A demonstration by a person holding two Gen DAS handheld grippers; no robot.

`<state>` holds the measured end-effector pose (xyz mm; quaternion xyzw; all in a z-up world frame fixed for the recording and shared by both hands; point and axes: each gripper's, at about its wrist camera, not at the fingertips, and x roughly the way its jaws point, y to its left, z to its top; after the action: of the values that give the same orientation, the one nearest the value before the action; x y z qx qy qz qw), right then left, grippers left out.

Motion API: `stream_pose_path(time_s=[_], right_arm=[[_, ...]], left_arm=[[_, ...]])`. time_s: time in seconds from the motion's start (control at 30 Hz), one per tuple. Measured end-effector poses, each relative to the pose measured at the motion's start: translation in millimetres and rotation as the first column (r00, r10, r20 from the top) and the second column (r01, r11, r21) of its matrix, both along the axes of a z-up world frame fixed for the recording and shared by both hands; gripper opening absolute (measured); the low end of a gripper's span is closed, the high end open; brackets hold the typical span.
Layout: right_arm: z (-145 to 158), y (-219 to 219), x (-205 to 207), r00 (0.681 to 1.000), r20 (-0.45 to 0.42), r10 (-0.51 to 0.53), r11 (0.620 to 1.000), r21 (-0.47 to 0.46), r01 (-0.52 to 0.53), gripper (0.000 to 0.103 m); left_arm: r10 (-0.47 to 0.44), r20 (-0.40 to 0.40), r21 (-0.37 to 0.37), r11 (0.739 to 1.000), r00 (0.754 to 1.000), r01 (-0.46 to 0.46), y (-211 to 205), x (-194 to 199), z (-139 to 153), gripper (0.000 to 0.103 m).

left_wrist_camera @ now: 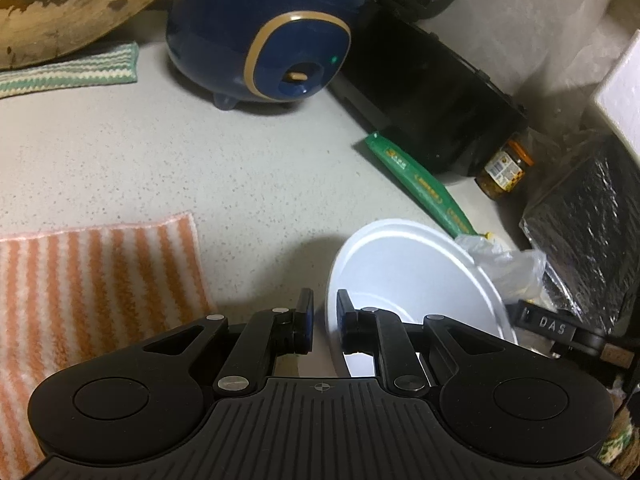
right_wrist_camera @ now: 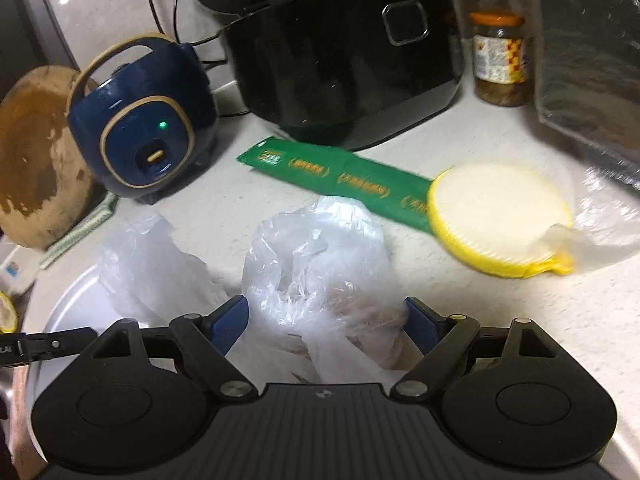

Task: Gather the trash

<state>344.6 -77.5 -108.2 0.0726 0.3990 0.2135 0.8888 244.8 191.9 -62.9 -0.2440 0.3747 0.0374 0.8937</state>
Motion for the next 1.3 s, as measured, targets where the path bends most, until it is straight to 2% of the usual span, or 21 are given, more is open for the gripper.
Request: stream_pose_path(time_s=[0.07,0.17,0.23,0.27,0.33,0.37,0.43,0.53,0.67,0.8,0.9,1.1,1.3], right_arm=[[-2,1,-3,1.000,0.002,0.000,1.000,0.006,0.000,0.084],[1,2,-9,1.000,0.004,0.021,1.000,0.018,-0.021,0.074],[3,5,-11,0.999,-0.003,0.042,0.999,0.033,-0.042,0.060],[4,6,-11,0.999,-0.008,0.048,0.998,0.037,-0.047,0.056],[7,9,-11,0.999,-0.008,0.042,0.999,0.024,-0.042,0.037],[8,9,-11,0.999,-0.008,0.036,0.999,0.017,-0.036,0.034],[9,5,-12,1.000,-0.018,0.019,0.999,0.027,-0.019,0.013],[16,-3,-19,1.000,-0.014,-0.019,0.998,0.057,0.020,0.009],[31,-14,-35,0.996,0.010,-0.085,0.991,0.106,0.084,0.007],[44,-26,-64,0.981,0.038,-0.190,0.974,0.136,0.183,0.007],[49,-37,-90,0.964,0.047,-0.261,0.957,0.143,0.252,0.007],[44,-74,-138,0.920,0.030,-0.391,0.916,0.106,0.387,0.007],[19,-117,-187,0.874,0.002,-0.487,0.872,0.056,0.486,0.007]], left_arm=[[0.006,0.008,-0.013,1.000,1.000,-0.006,3,0,0,0.015],[0.009,0.026,-0.036,0.999,1.000,-0.008,8,-1,-1,0.015],[0.012,0.035,-0.054,0.999,0.999,-0.010,11,0,-1,0.015],[0.015,0.040,-0.060,0.998,0.999,-0.013,12,1,-2,0.015],[0.019,0.052,-0.073,0.997,0.998,-0.015,15,2,-1,0.015],[0.022,0.056,-0.074,0.997,0.998,-0.018,17,3,-1,0.015],[0.023,0.061,-0.071,0.997,0.998,-0.019,21,3,0,0.015],[0.008,0.053,-0.072,0.997,0.999,-0.004,25,5,-1,0.015],[-0.068,0.049,-0.079,0.994,0.996,0.072,21,10,-2,0.015],[-0.164,0.070,-0.094,0.981,0.984,0.170,18,16,-3,0.015],[-0.204,0.079,-0.089,0.973,0.976,0.211,15,16,-3,0.014],[-0.280,0.072,-0.095,0.953,0.957,0.287,-6,15,-2,0.014],[-0.361,0.085,-0.092,0.925,0.929,0.368,-54,2,3,0.014]])
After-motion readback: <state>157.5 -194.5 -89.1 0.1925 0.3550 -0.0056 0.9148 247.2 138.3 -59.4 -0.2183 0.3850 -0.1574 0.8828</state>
